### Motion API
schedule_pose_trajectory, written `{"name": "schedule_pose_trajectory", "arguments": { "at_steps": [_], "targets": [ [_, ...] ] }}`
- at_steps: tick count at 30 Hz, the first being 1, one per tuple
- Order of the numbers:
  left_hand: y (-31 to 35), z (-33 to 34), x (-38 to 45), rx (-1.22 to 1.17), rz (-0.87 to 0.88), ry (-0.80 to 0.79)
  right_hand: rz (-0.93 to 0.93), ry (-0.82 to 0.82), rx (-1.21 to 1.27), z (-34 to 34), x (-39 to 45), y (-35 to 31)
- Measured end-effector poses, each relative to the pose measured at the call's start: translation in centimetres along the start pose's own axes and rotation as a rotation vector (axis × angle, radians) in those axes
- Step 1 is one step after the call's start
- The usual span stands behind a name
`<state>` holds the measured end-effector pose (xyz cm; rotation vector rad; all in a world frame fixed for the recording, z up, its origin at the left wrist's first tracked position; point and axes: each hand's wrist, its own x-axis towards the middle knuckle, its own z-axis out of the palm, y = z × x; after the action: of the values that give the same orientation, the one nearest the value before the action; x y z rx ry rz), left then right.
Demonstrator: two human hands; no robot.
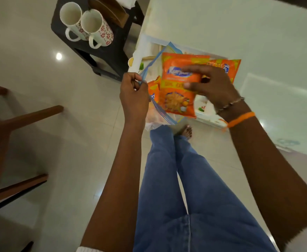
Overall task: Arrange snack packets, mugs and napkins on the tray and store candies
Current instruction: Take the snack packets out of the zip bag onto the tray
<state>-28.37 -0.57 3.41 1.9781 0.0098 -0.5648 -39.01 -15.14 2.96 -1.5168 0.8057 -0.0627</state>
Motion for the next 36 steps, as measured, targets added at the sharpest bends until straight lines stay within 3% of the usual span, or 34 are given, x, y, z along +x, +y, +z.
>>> {"name": "schedule_pose_trajectory", "arguments": {
  "at_steps": [5, 11, 15, 23, 26, 31, 34, 36],
  "targets": [
    [0.4, 0.6, 0.5, 0.027, -0.011, 0.089, 0.188, 0.265, 0.545, -5.2, -2.5, 4.3],
    [0.3, 0.8, 0.6, 0.004, 0.008, 0.131, 0.427, 0.709, 0.779, -4.3, -3.0, 11.2],
    [0.0, 0.8, 0.5, -0.017, 0.002, 0.132, 0.552, 0.899, 0.846, -1.6, -2.0, 14.1],
    [-0.9, 2.2, 0.0, 0.008, 0.036, -0.014, 0.509, 0.842, 0.939, 1.1, 0.7, 16.7],
    [-0.7, 2.2, -0.6, 0.017, 0.043, -0.043, 0.576, 0.851, 0.752, 1.2, 0.7, 17.2],
    [-0.8, 2.2, -1.0, 0.029, 0.043, -0.067, 0.815, 0.587, 0.653, 0.6, -0.4, 17.8],
    [-0.6, 1.5, -1.2, 0.026, 0.043, -0.07, 0.941, 0.622, 0.39, -0.3, -0.9, 15.4],
    [-0.4, 1.0, -1.3, 0.031, 0.043, -0.075, 0.78, 0.711, 0.301, -0.1, -1.4, 12.6]
  ]
}}
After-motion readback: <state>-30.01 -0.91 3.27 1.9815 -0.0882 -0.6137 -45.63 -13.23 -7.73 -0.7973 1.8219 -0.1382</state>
